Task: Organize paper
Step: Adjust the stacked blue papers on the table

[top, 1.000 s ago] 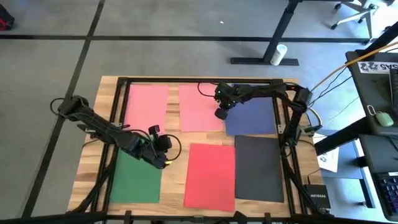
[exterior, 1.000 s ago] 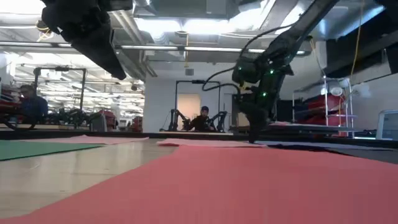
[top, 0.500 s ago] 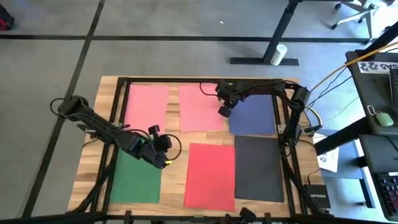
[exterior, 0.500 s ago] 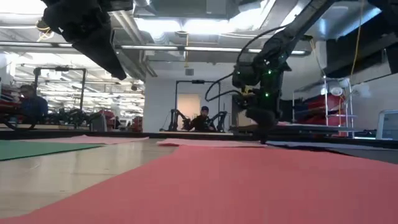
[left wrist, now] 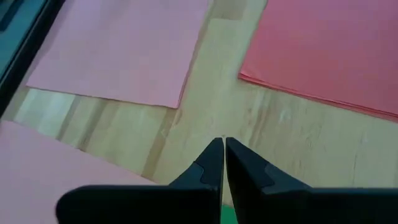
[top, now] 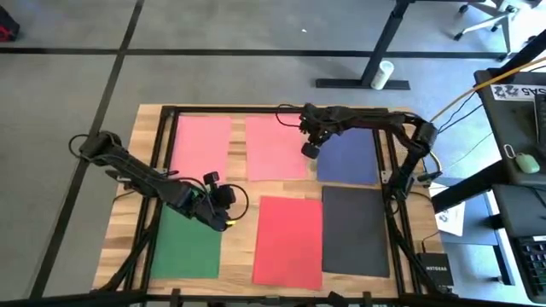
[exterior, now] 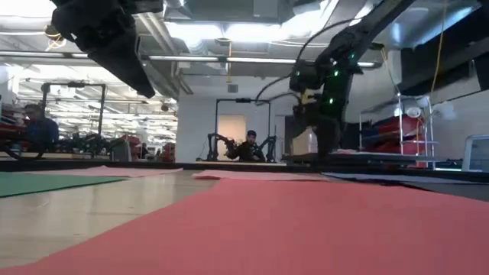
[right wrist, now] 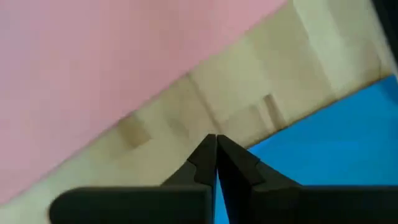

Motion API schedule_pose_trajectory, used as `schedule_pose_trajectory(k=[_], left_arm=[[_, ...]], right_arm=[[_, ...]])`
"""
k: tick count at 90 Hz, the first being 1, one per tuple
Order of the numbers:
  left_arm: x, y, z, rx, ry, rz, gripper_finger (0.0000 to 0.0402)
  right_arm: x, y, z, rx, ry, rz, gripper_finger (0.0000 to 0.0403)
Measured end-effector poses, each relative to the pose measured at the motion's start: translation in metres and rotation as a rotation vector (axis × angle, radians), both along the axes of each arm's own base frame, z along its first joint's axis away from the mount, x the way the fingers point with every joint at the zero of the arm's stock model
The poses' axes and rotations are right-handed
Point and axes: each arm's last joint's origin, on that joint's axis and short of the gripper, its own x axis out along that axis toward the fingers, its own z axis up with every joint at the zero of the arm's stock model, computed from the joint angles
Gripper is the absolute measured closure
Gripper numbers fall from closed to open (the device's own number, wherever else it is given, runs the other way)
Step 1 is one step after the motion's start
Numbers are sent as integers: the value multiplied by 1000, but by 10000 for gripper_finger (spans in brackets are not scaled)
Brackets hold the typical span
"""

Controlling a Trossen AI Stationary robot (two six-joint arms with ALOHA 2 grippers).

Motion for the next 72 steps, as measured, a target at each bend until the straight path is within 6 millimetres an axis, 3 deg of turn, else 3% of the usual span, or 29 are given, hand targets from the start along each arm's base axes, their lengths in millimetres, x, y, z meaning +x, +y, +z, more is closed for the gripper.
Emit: schedule_pose_trajectory(k=[12, 36, 55, 72], left_arm=[[0, 0, 0, 1, 1, -1, 402], [0, 0, 0, 0, 0, -1, 402], [0, 0, 0, 0, -1, -2, 402], [0, 0, 0, -5, -5, 4, 402]], right_arm=[[1, 25, 0, 95, 49, 75, 403], [7, 73, -27, 106, 82, 196, 403], [2, 90, -39, 121, 114, 206, 403], [-2, 90, -41, 131, 133, 192, 403]])
